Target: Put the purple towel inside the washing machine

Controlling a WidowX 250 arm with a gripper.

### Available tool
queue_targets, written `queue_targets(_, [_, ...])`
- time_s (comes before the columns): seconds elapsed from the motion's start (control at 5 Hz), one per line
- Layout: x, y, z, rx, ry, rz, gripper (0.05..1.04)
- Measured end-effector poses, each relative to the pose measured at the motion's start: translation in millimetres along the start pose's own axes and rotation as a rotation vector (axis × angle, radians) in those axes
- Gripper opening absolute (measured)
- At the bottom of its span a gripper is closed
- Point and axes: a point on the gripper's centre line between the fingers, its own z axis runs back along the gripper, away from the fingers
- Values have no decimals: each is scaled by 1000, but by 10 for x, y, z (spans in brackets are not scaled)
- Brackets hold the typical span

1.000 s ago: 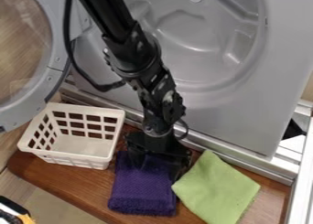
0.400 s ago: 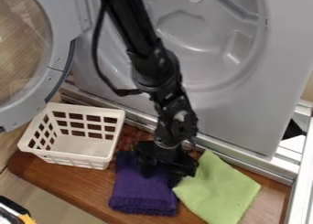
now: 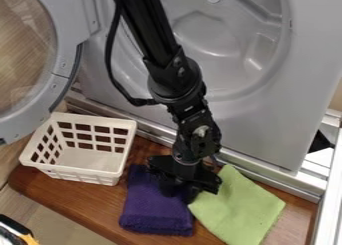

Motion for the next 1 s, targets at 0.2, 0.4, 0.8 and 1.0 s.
queue_targets(0.2, [-25,2,23,3,0,4,255])
queue_targets(0.4, [-110,22,70,10,5,11,124])
queue_targets(0.8, [-49,100,657,9,-109,42,57])
queue_targets(1.0, [3,-51,943,-40,-185,24,56])
